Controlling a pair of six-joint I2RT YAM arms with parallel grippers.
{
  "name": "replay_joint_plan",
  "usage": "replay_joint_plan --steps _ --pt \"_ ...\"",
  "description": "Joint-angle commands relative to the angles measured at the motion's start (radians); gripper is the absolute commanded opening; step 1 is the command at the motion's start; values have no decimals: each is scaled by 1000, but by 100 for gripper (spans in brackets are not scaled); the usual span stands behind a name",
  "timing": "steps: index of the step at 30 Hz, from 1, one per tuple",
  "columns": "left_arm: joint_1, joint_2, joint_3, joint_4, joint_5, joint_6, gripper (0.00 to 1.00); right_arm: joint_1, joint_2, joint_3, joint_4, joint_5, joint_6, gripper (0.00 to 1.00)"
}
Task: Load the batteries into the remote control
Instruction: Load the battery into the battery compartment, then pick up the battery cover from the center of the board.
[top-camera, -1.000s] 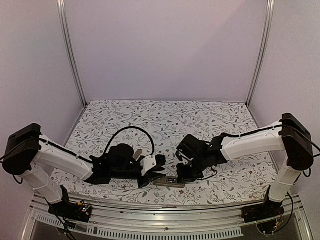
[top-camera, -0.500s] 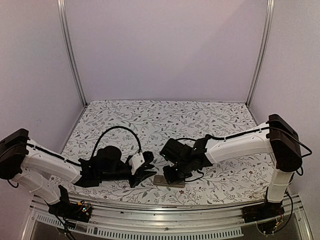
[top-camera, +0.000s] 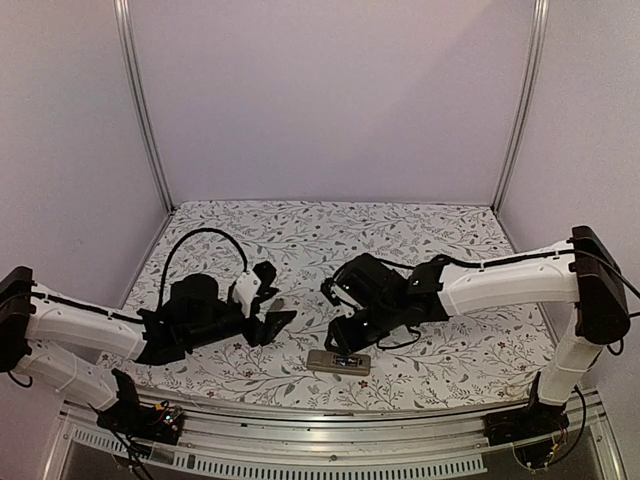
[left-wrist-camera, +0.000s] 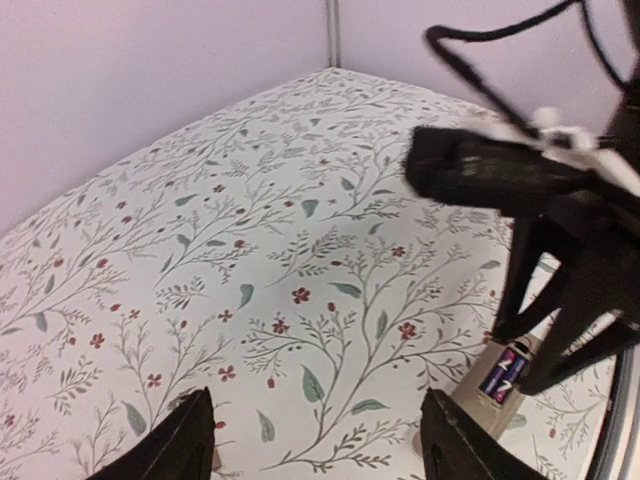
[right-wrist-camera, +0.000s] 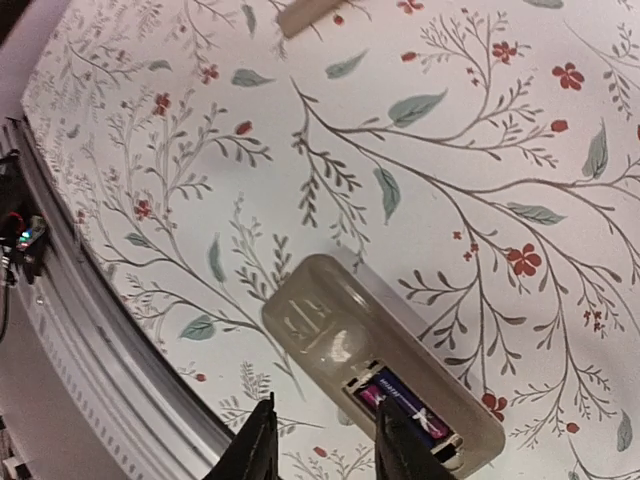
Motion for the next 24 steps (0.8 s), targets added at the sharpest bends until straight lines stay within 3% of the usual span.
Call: replay_joint_plan --steps 1,3,4,5,13,24 --pt "115 106 155 -256 -150 -158 76 -44 -142 -50 133 -40 -71 59" --pt "135 199 233 -383 -179 -172 83 -66 -175 -87 146 -12 -64 87" --pt "144 238 270 -422 -184 -179 85 -75 -190 -104 153 1 -59 96" --pt "153 275 300 -453 -182 -185 86 -84 -210 -122 164 11 -55 99" --pt "230 487 456 -549 -141 -220 84 -116 -249 -187 223 16 -49 99" --pt "269 596 455 -550 -24 -243 56 -116 -264 -231 240 22 -60 99"
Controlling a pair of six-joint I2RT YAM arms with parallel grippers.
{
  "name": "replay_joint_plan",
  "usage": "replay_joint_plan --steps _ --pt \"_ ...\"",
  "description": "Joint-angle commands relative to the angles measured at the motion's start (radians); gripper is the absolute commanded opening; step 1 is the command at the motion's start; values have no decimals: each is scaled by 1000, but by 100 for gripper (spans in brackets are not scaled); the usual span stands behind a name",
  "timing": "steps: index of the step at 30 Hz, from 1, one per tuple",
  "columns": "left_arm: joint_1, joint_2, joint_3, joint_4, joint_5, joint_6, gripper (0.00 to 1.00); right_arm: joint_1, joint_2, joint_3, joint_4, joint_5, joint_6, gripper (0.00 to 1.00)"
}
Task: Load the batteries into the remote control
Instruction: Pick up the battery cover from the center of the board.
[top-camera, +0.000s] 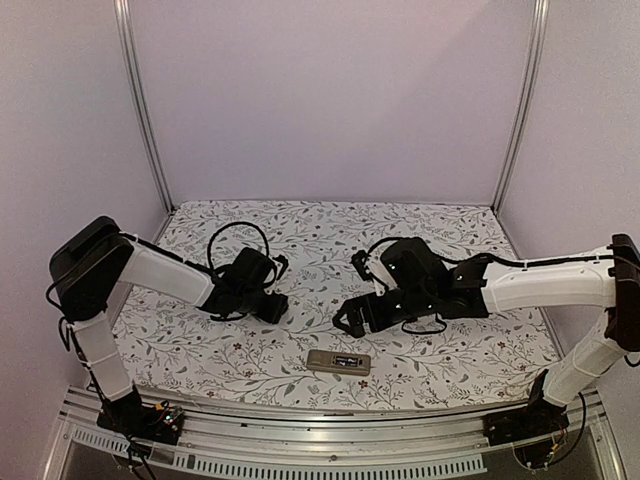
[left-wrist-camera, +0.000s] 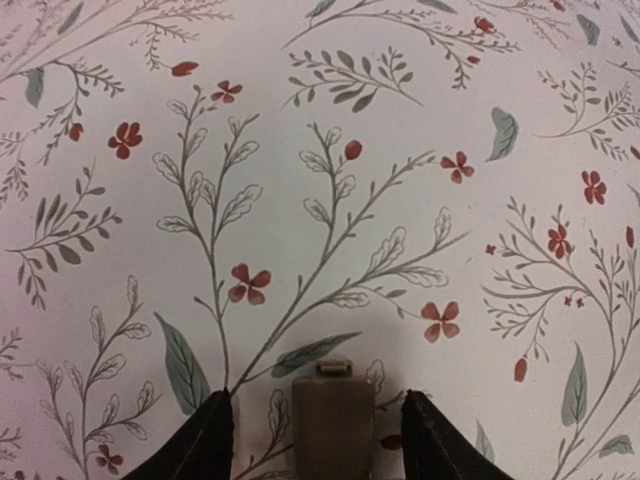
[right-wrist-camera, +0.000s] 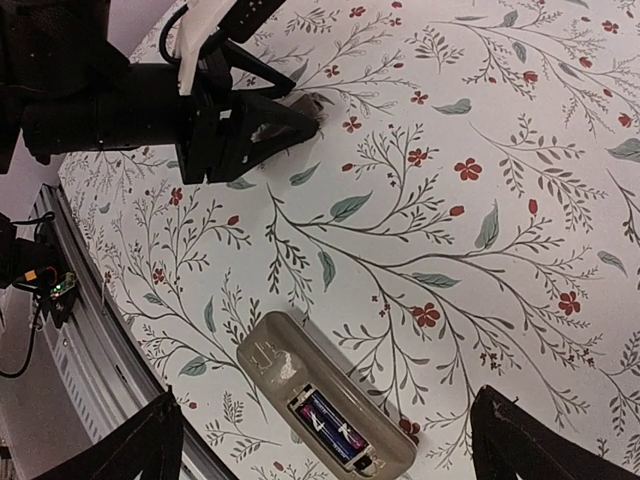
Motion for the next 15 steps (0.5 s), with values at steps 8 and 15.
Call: replay_joint_plan --steps 8,15 --pt "17 32 -26 -53 100 -20 35 -2 -44 -30 20 27 -16 99" --pt "15 6 -44 -33 98 -5 27 -2 -40 -26 20 30 -16 99"
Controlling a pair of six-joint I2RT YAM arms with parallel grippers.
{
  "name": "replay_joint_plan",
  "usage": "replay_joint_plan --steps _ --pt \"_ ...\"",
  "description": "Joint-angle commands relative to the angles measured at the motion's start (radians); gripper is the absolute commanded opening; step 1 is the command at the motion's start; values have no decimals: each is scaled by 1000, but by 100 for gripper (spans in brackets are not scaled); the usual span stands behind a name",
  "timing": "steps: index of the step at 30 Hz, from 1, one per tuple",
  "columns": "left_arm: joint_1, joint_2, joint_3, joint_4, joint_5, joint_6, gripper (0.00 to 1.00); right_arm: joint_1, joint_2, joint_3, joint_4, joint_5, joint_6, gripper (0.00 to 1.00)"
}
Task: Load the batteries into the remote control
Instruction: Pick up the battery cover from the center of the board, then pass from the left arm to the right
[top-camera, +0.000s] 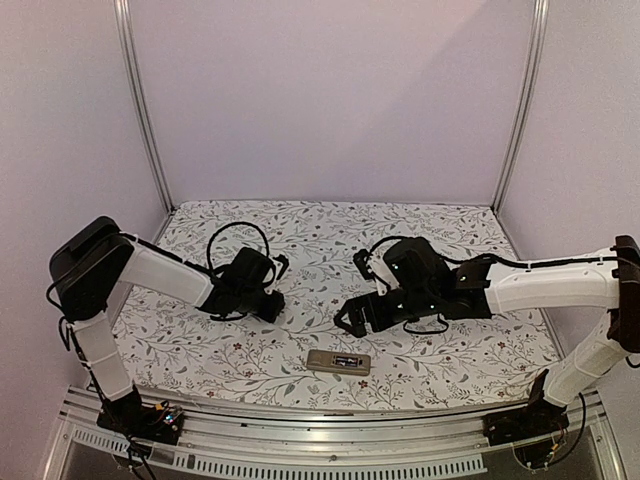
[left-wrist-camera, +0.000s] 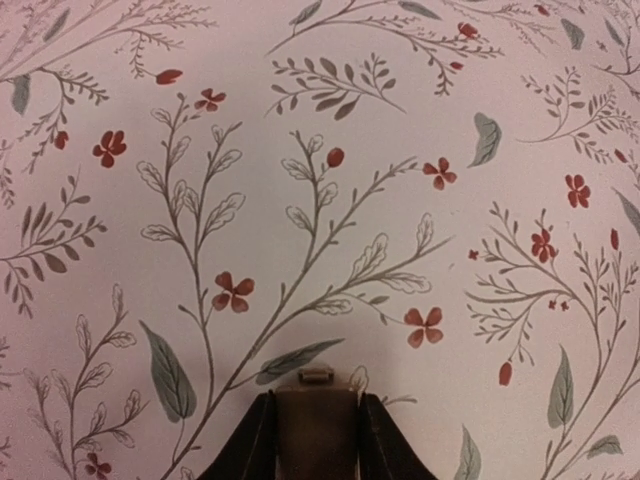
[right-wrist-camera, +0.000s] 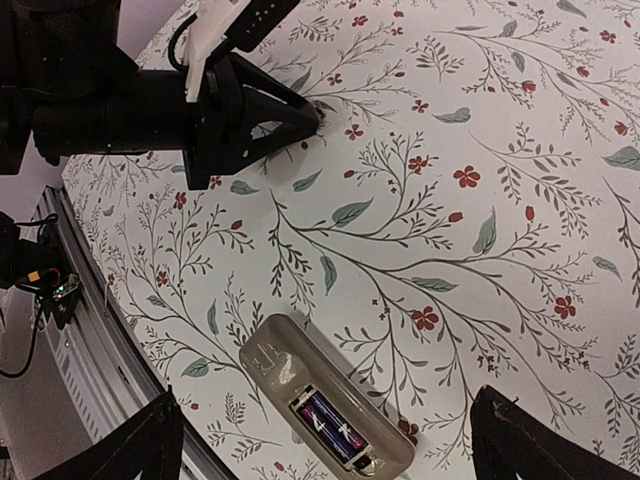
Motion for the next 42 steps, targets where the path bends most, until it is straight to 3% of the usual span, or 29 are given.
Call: replay_joint_plan --steps 1,18,21,25,29,36,39,42 --pt "7 0 -40 -59 45 1 26 -2 -19 -9 9 18 -6 99" --pt "-3 -119 -70 -45 97 31 16 -12 -27 -7 4 22 0 99" --pt "-44 -187 -96 -5 98 85 15 -44 -43 -8 3 5 30 99" --pt "-181 -277 -115 45 101 223 16 -125 -81 -8 8 -70 68 98" --pt "-309 -366 -136 86 167 379 17 -186 -120 2 20 -175 91 90" --pt "-362 -460 -149 153 262 450 18 -184 -123 -53 120 -434 90 67" --pt "-378 -464 -149 176 260 478 18 -164 -124 -105 250 -518 155 66" --pt "-384 -449 -135 164 242 488 18 -119 -88 -77 256 -540 163 65"
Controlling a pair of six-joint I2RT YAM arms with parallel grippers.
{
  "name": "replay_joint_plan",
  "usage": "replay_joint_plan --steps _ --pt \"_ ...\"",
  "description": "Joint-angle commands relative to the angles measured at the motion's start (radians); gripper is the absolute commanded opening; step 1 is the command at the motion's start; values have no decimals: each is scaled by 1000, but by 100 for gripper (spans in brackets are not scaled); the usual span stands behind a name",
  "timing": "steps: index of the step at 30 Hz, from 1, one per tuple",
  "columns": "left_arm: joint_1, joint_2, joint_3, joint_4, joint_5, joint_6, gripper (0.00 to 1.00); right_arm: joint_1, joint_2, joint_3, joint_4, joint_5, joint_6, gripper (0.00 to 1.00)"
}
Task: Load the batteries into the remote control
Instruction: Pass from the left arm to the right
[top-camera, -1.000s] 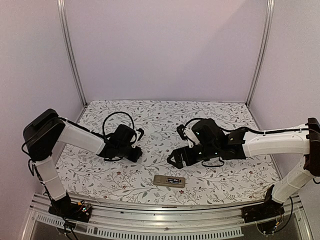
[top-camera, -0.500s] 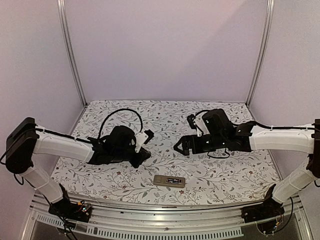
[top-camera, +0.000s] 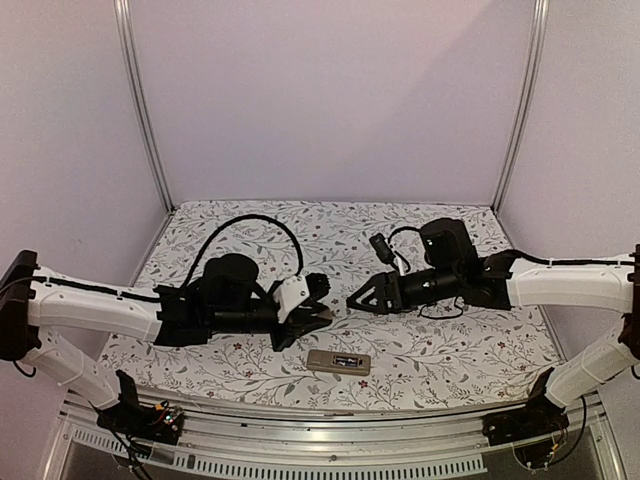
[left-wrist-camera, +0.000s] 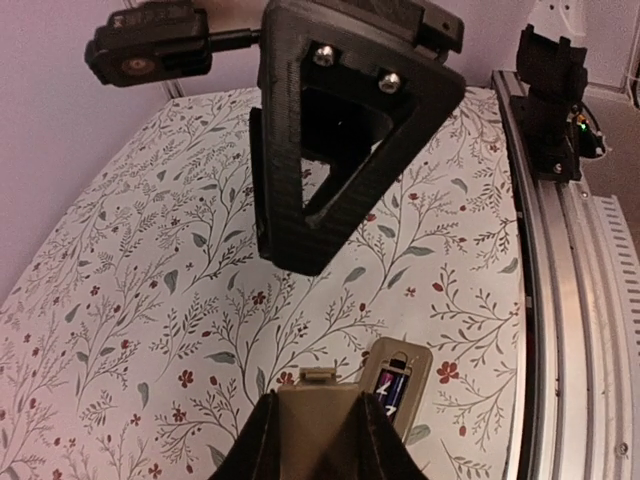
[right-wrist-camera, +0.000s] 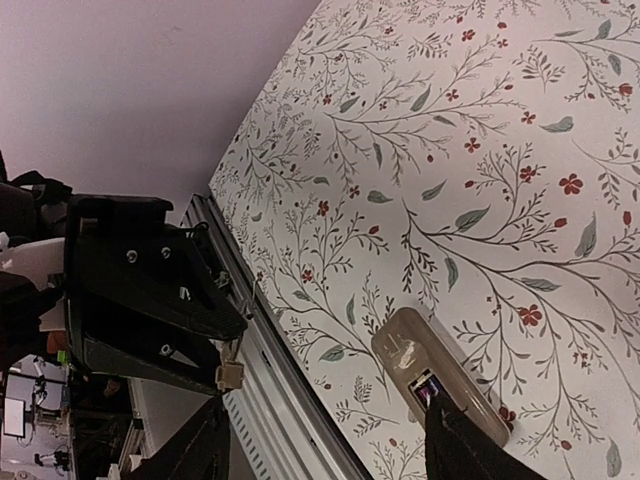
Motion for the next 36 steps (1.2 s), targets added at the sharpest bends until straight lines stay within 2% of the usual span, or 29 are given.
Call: replay_joint_plan --steps 1,10,23,36 --pt "-21 11 -2 9 6 52 18 57 40 23 85 -109 33 64" --pt "-32 15 -6 9 4 59 18 73 100 29 144 -129 59 56" --pt "-39 21 -14 16 -13 71 17 83 166 61 169 -151 86 33" --pt "-41 26 -21 29 -21 81 17 87 204 58 166 -185 149 17"
